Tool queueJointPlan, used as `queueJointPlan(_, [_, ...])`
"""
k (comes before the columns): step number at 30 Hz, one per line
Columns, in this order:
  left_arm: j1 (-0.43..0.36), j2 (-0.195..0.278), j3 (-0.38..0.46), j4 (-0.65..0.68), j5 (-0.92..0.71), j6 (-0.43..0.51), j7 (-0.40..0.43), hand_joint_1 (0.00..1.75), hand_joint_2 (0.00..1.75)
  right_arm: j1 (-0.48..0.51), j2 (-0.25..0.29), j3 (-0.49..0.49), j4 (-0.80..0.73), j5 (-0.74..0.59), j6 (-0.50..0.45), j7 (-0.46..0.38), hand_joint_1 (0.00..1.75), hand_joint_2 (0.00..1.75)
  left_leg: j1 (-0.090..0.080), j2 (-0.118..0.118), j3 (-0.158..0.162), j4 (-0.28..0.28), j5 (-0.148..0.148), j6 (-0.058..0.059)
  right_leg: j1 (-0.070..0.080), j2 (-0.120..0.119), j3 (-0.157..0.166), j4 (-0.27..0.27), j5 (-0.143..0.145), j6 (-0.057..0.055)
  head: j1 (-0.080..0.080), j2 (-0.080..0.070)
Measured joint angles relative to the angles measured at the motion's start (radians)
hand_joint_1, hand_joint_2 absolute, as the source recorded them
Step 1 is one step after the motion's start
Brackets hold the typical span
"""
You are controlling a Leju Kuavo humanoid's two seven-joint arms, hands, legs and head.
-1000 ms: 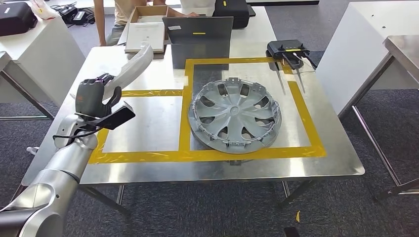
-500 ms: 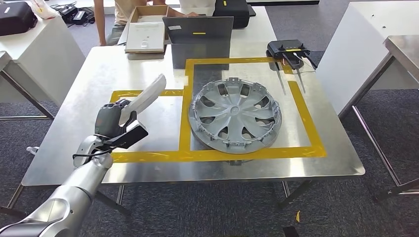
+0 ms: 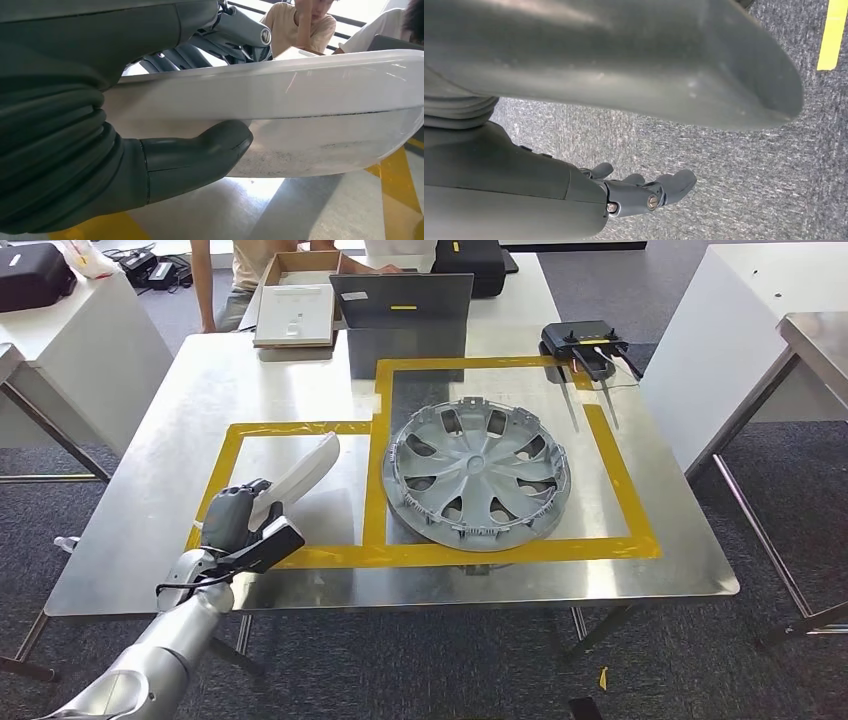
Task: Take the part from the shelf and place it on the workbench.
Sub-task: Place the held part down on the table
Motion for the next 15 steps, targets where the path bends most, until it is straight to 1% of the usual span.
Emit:
queueJointPlan(1, [0.002,0.000,0.000,0.000,-0.001,0.001,0.001,1.75,1.75,0.000,0.000,0.000,0.000,0.000,0.000,0.000,0.00,0.00,0.000,0.000,0.000,0.000,0.000,0.000,0.000,0.000,0.000,0.000,0.000,0.000,0.000,0.000])
queueJointPlan(4, [0.007,0.000,-0.004,0.001,-0.003,0.004,0.002,0.44,1.75,0.000,0.000,0.001,0.000,0.000,0.000,0.000,0.00,0.00,0.000,0.000,0.000,0.000,0.000,0.000,0.000,0.000,0.000,0.000,0.000,0.000,0.000,0.000])
queueJointPlan(5, [0.008,0.000,-0.005,0.002,-0.003,0.004,0.002,0.00,1.31,0.000,0.000,0.001,0.000,0.000,0.000,0.000,0.00,0.00,0.000,0.000,0.000,0.000,0.000,0.000,0.000,0.000,0.000,0.000,0.000,0.000,0.000,0.000])
queueJointPlan(8, [0.009,0.000,-0.006,0.002,0.001,0.014,-0.006,0.00,0.00,0.000,0.000,0.002,0.000,0.000,0.000,0.003,0.00,0.00,0.000,0.000,0.000,0.000,0.000,0.000,0.000,0.000,0.000,0.000,0.000,0.000,0.000,0.000])
queueJointPlan(15, [0.009,0.000,-0.006,-0.009,0.027,0.053,-0.055,0.00,0.00,0.000,0.000,0.002,0.000,-0.002,0.002,0.013,0.00,0.00,0.000,0.000,0.000,0.000,0.000,0.000,0.000,0.000,0.000,0.000,0.000,0.000,0.000,0.000])
